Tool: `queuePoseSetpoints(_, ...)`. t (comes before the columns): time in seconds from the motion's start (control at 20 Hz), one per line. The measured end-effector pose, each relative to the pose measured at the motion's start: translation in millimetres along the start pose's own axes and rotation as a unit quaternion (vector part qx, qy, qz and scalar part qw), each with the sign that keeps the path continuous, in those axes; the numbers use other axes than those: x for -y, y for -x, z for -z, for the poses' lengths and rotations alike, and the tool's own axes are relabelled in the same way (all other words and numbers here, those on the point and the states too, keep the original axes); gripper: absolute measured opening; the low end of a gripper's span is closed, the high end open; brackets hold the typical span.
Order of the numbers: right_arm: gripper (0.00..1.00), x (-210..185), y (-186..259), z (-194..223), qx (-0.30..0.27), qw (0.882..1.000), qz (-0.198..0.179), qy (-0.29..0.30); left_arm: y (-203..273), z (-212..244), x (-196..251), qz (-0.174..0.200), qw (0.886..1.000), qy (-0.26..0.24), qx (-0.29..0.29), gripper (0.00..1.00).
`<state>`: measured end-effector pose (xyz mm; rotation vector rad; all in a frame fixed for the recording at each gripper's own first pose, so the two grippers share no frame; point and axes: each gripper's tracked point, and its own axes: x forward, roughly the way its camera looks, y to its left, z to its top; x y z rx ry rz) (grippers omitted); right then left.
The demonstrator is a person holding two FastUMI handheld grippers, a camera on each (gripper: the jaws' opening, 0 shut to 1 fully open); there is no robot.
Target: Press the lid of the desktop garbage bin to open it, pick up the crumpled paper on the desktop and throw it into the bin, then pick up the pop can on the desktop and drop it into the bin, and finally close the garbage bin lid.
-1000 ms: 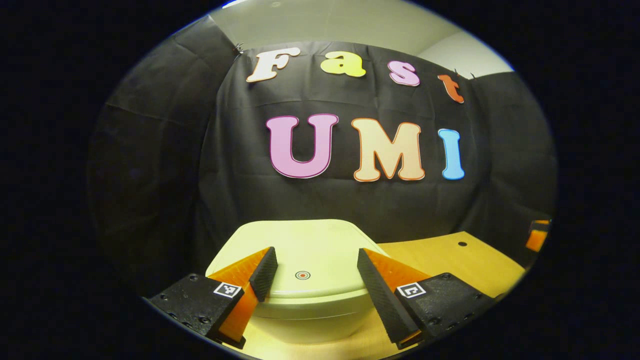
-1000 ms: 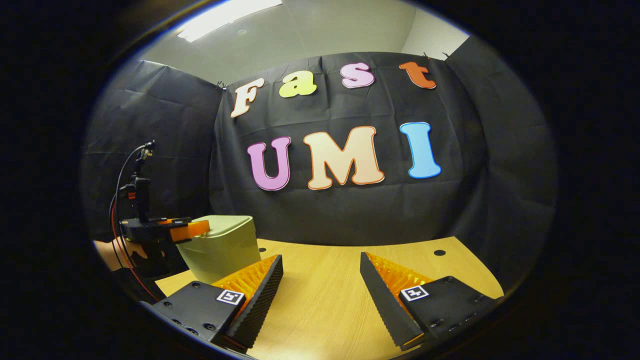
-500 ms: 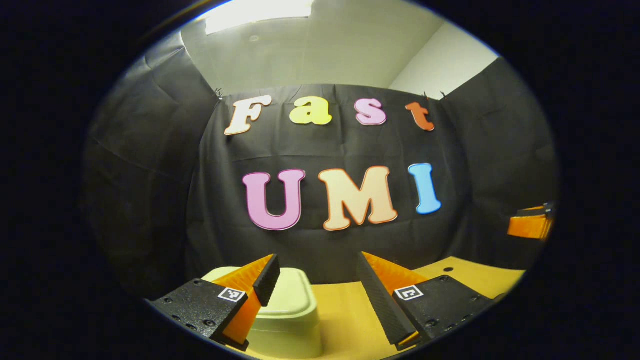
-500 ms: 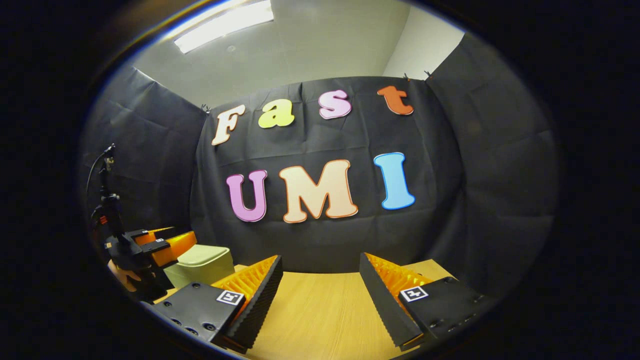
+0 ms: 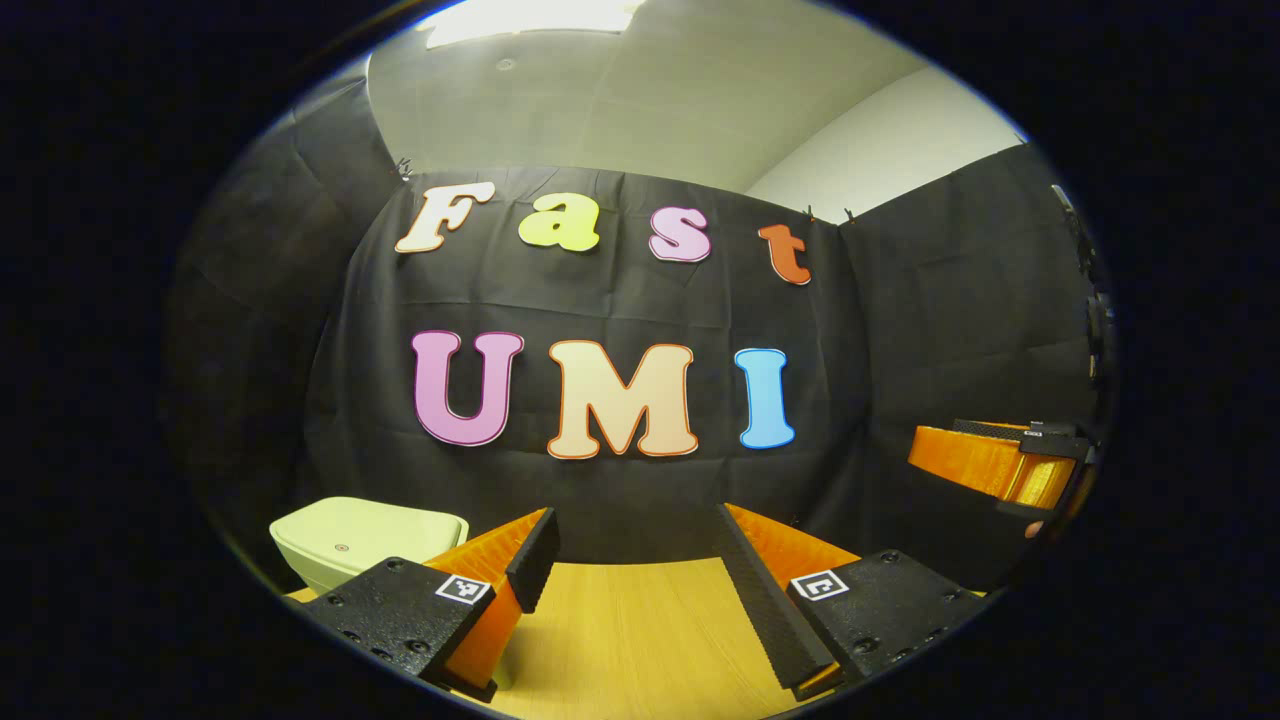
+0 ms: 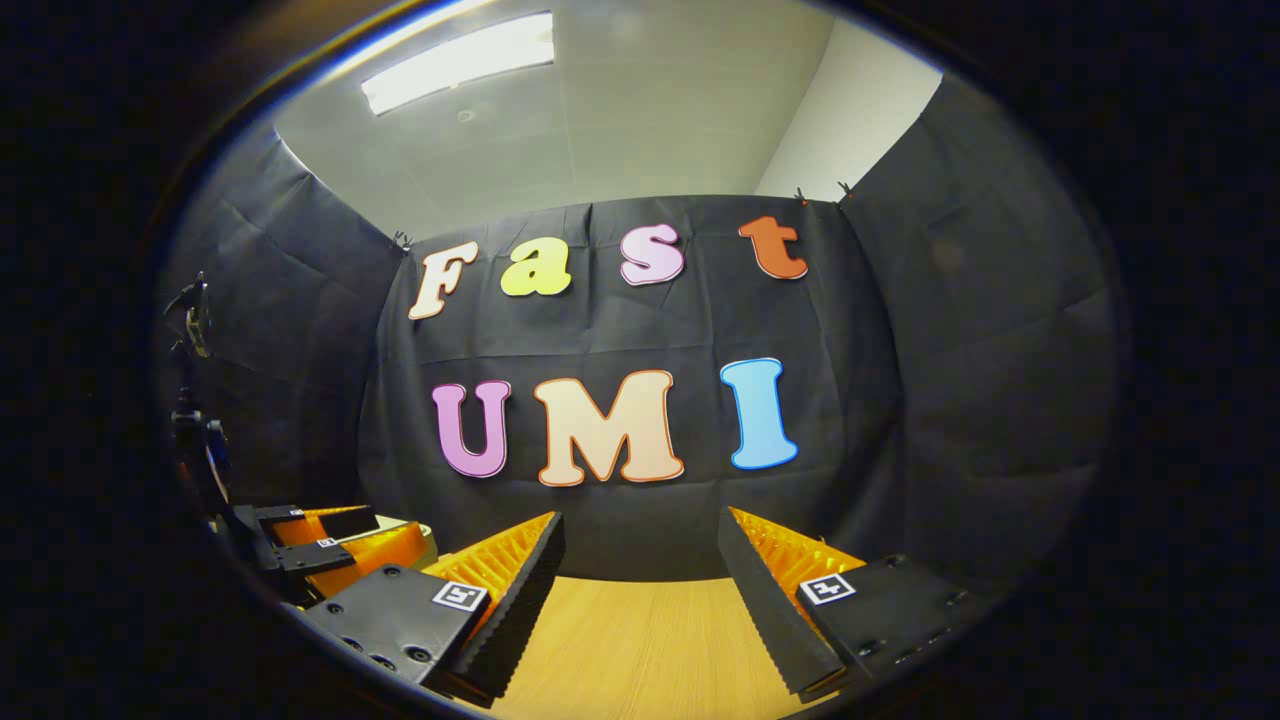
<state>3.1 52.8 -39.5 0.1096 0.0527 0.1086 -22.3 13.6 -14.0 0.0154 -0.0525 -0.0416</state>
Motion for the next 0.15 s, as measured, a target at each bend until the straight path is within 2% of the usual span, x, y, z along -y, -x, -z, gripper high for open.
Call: queuePoseSetpoints(0.15, 0.97, -3.0, -0.3, 0.4, -0.002, 1.000, -0.010, -0.001, -0.7, 3.8, 0.7, -0.010, 1.000, 0.015, -0.007, 0.93)
